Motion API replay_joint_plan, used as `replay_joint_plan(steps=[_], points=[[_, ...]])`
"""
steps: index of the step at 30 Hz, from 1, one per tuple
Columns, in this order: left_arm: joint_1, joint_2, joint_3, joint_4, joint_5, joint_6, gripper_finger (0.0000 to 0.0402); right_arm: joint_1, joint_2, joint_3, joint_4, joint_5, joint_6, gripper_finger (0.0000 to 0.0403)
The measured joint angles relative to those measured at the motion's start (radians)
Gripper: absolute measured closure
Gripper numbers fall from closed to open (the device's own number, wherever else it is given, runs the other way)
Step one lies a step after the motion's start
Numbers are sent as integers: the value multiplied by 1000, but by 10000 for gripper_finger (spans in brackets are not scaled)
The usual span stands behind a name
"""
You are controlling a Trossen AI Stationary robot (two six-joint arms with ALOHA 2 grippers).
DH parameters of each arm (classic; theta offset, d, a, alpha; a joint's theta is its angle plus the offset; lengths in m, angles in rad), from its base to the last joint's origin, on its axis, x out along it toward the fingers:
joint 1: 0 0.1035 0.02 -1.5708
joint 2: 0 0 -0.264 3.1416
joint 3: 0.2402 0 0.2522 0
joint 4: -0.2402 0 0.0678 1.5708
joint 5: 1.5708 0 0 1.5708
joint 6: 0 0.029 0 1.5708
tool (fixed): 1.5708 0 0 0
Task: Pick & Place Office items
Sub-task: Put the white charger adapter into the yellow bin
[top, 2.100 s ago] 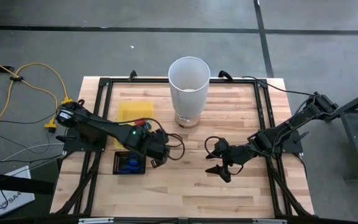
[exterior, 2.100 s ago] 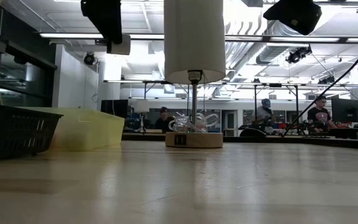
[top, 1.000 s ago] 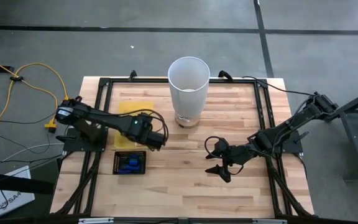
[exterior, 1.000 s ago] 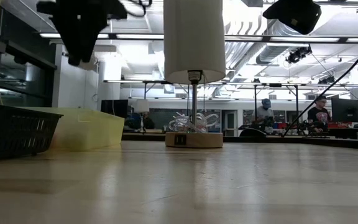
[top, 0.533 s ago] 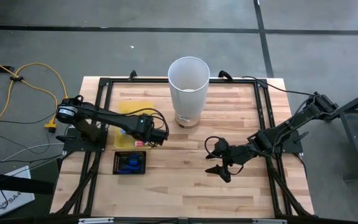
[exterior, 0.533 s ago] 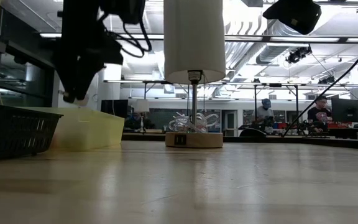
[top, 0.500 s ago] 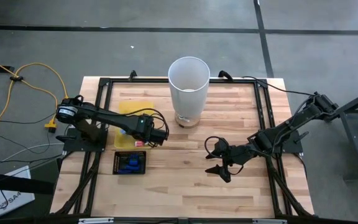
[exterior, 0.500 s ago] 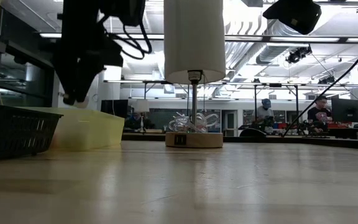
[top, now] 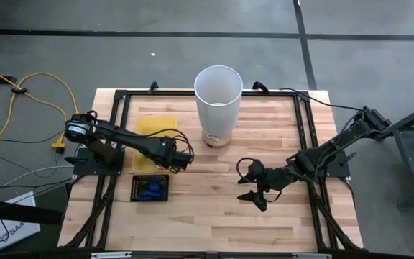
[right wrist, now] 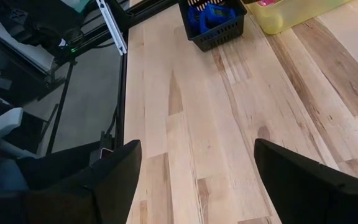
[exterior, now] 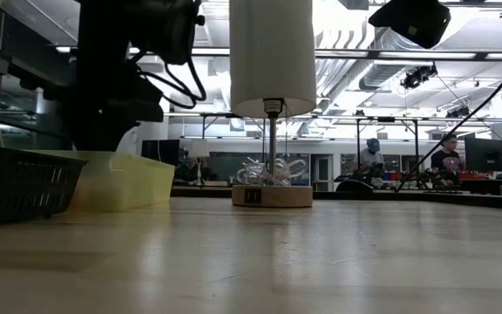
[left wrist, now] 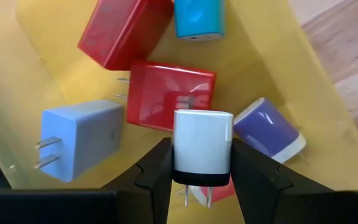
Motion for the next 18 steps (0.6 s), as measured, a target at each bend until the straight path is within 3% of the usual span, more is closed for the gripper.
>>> replay_joint_plan(steps=[10,18], points=[[0,0,-29,50,10,9,268,0,0,0,0,0,0,103],[0,0,-29,48,-2,37,226,0,0,0,0,0,0,103]])
